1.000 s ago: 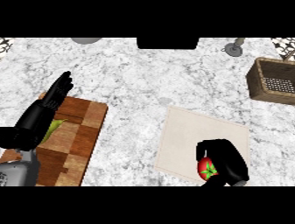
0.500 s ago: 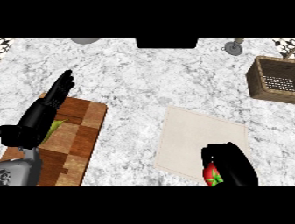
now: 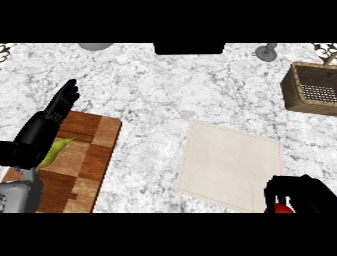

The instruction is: Pick the tomato from the placemat and place it in the basket

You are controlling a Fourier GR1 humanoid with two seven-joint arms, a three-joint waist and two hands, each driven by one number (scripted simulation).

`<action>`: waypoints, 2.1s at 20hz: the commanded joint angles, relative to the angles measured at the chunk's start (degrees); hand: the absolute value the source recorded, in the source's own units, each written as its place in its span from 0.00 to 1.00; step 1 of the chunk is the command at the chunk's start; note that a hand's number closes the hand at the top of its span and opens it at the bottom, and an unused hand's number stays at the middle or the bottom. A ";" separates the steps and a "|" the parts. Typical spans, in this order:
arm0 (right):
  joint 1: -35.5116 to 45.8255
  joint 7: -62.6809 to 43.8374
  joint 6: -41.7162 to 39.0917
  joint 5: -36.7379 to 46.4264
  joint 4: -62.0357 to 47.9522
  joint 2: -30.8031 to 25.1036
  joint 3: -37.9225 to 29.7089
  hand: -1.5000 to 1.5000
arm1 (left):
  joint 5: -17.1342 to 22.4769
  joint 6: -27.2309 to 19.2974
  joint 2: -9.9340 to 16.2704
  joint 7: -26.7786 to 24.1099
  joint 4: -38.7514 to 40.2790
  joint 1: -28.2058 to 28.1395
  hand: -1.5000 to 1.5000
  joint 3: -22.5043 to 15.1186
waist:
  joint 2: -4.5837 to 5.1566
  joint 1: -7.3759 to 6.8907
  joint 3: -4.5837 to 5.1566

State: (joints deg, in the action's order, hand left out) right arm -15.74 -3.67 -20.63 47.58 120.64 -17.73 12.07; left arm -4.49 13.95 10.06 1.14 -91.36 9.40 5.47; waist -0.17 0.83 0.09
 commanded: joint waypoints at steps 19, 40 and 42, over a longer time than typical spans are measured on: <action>19.03 -33.54 -6.76 -39.38 25.27 1.30 -30.55 1.00 | -0.24 0.34 -0.83 4.17 -4.54 -0.88 0.50 -2.07 | -0.15 -0.51 0.05; 60.54 -34.86 8.81 -31.80 -25.07 -19.17 -37.20 1.00 | -1.46 0.16 -0.11 -3.01 5.62 3.80 0.50 0.16 | 0.39 -1.39 -0.05; 59.80 -29.59 9.14 -31.81 -31.05 -20.85 -39.33 1.00 | 0.83 1.40 0.25 0.74 0.25 1.91 0.50 0.58 | 0.32 -1.65 -0.09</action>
State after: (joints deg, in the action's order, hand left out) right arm 42.47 -39.11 -12.93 14.36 98.83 -35.76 -25.46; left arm -5.37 14.01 9.16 0.98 -89.36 11.74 4.78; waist 0.19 -0.74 0.05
